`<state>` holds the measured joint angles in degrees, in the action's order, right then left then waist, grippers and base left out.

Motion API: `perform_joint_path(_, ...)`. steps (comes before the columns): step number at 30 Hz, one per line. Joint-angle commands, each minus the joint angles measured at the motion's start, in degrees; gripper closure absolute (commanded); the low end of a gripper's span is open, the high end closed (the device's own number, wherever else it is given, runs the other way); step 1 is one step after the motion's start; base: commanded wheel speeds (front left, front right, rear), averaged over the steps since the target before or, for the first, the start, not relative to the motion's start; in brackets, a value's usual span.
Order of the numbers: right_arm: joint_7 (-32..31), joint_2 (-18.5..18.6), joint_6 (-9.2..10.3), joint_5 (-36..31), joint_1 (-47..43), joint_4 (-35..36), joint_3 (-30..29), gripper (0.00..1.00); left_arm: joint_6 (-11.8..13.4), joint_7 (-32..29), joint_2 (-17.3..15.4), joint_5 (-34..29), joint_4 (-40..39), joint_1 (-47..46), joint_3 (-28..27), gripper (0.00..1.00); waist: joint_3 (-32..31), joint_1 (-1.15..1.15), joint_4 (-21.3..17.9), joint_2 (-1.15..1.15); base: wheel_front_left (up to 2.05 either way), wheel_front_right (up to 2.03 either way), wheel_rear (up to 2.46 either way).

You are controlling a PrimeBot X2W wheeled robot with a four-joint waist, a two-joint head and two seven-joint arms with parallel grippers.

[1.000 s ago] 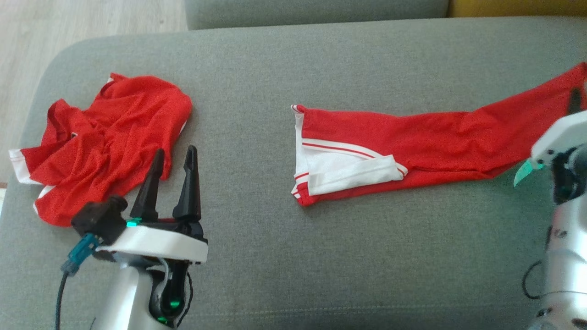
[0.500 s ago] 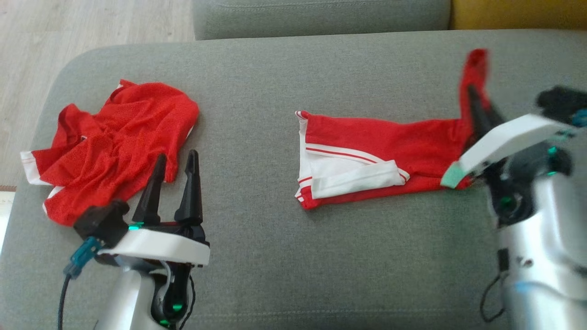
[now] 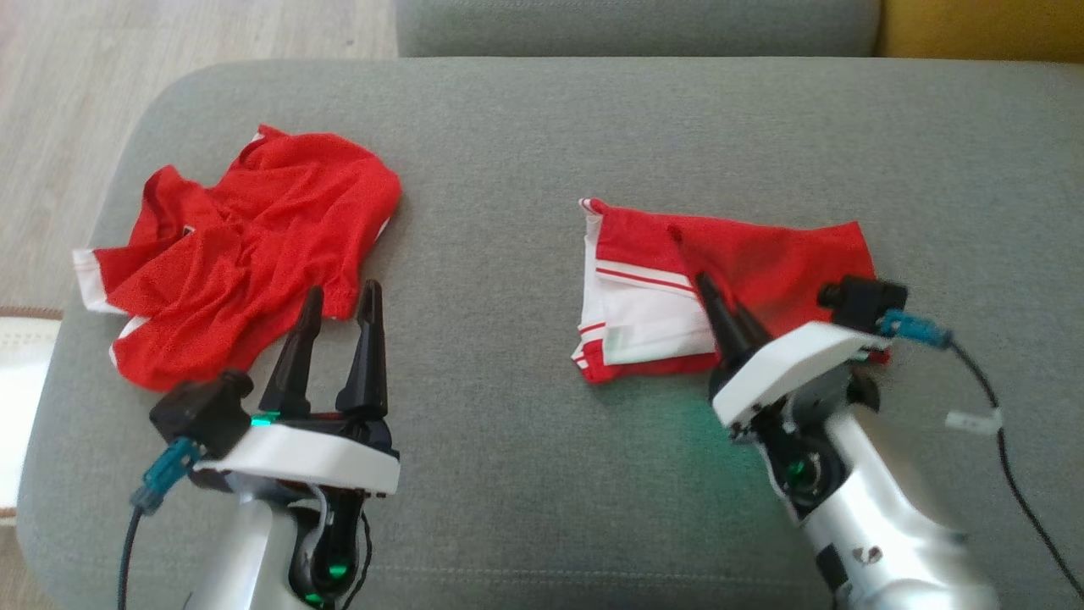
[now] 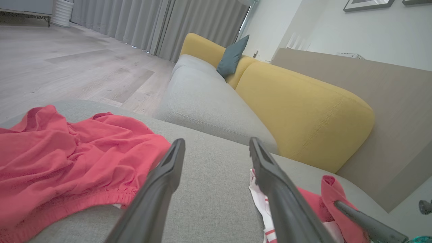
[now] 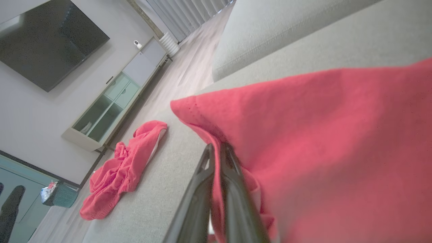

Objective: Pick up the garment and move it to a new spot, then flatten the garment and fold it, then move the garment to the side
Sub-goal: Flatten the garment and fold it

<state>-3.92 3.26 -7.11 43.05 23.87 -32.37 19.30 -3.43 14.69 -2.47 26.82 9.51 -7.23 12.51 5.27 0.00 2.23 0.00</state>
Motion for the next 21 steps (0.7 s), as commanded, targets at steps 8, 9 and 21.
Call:
perform_joint_path(8, 11.0, -0.4, -0.37, 9.2, 7.7, -7.4, 10.9, 1.00, 0.4, 0.3, -0.4, 0.2, -1.6, -2.1, -0.9, 0.00, 1.4, 0.00, 2.0, 0.00, 0.00, 0.00, 0.00)
perform_joint_path(9, 12.2, -0.4, -0.37, 10.1, 8.7, -8.6, 11.9, 1.00, 0.4, 0.3, -0.4, 0.2, -1.6, -2.2, -0.8, 0.00, 1.6, 0.00, 2.1, 0.00, 0.00, 0.00, 0.00)
perform_joint_path(21, 17.8, -0.4, -0.37, 20.9, 15.6, -17.6, 26.4, 0.00, 0.4, 0.3, -0.4, 0.4, -0.9, -3.1, -0.1, 0.00, 3.2, 0.00, 3.3, 0.00, 0.00, 0.00, 0.00)
